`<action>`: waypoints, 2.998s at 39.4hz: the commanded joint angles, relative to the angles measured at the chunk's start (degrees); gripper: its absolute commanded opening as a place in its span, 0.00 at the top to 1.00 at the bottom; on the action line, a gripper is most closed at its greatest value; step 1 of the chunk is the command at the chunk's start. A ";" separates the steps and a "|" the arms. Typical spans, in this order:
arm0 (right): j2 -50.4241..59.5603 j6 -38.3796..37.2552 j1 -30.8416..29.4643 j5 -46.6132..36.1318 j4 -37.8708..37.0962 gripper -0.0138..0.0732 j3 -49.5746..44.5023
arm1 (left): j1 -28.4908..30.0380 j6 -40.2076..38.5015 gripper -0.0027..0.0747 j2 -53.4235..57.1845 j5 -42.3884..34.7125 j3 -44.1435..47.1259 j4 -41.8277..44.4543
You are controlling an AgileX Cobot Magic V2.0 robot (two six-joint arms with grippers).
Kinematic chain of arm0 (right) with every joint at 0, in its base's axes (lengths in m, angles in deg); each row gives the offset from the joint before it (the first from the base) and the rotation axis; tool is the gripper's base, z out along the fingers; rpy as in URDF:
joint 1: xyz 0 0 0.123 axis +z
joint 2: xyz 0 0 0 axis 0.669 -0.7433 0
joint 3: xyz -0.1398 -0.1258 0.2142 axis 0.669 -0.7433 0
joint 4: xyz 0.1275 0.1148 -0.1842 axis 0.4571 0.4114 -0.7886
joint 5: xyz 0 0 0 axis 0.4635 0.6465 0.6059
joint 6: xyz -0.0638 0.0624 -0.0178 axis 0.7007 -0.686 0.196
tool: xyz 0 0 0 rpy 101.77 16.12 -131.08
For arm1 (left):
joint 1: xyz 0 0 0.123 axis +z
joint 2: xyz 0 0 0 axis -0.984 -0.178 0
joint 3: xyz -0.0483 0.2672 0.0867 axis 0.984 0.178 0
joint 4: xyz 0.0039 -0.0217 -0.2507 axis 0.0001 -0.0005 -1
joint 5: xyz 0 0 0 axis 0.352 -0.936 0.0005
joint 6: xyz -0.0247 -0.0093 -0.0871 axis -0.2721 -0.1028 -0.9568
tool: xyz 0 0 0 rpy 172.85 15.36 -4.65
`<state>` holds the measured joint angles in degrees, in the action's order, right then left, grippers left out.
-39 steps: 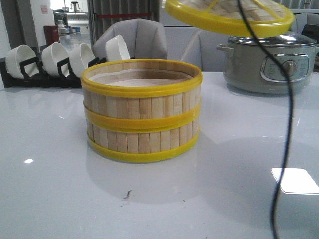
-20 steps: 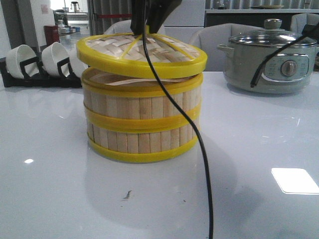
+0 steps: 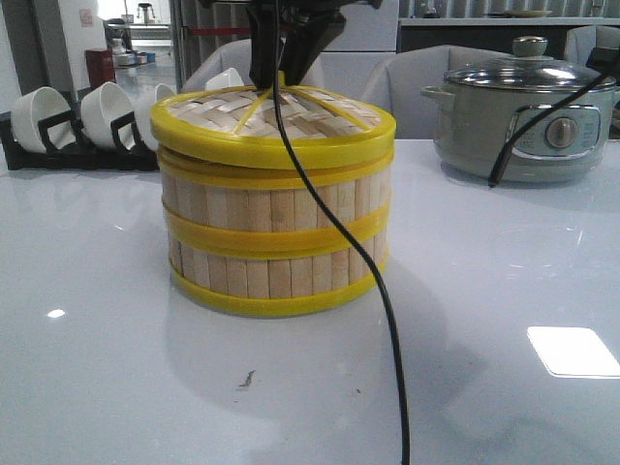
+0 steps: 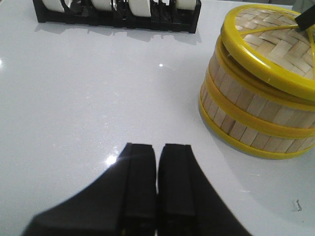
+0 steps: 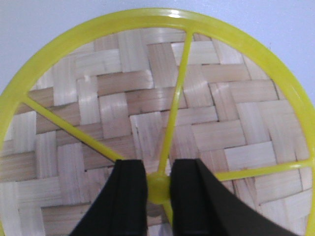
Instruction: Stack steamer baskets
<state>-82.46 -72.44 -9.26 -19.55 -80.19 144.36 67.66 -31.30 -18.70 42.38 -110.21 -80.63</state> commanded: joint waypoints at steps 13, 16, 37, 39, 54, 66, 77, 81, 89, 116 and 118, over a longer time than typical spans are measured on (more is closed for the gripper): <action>2.75 0.37 -0.07 -3.37 -0.42 0.80 2.14 | 0.08 -0.48 0.85 -0.08 -4.52 -1.66 -0.37; 2.75 0.37 -0.07 -3.31 -0.42 0.80 2.14 | 0.08 -0.48 0.85 -0.08 -4.52 -1.66 -0.37; 2.86 0.37 0.40 -3.71 -0.43 0.35 2.14 | 0.08 -0.48 0.85 -0.08 -4.52 -1.66 -0.37; 3.15 0.37 0.40 -3.86 -0.43 0.35 2.14 | 0.08 -0.48 0.85 -0.08 -4.52 -1.66 -0.37; 12.31 0.37 -2.21 -8.00 -6.62 0.35 1.33 | 0.08 -0.48 0.85 -0.08 -4.52 -1.66 -0.37; 28.83 0.37 -11.63 -16.42 -6.73 0.35 -13.96 | 0.08 -0.48 0.85 -0.08 -4.52 -1.66 -0.37; 47.70 0.37 -20.40 -29.13 -6.61 0.35 -39.27 | 0.08 -0.48 0.85 -0.08 -4.52 -1.66 -0.37; 54.90 0.37 -23.47 -33.44 -6.49 0.35 -48.91 | 0.08 -0.48 0.85 -0.08 -4.52 -1.66 -0.37; 69.08 0.37 -28.40 -44.58 -6.21 0.35 -67.89 | 0.08 -0.48 0.85 -0.08 -4.52 -1.66 -0.37; 98.96 0.37 -33.59 -58.29 -6.02 0.35 -105.45 | 0.08 -0.48 0.85 -0.08 -4.52 -1.66 -0.37; 99.92 0.37 -33.59 -58.77 -6.02 0.35 -106.94 | 0.08 -0.48 0.85 -0.08 -4.52 -1.66 -0.37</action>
<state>16.23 -72.34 -42.47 -71.57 -85.73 37.99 67.66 -31.30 -18.70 42.38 -110.21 -80.63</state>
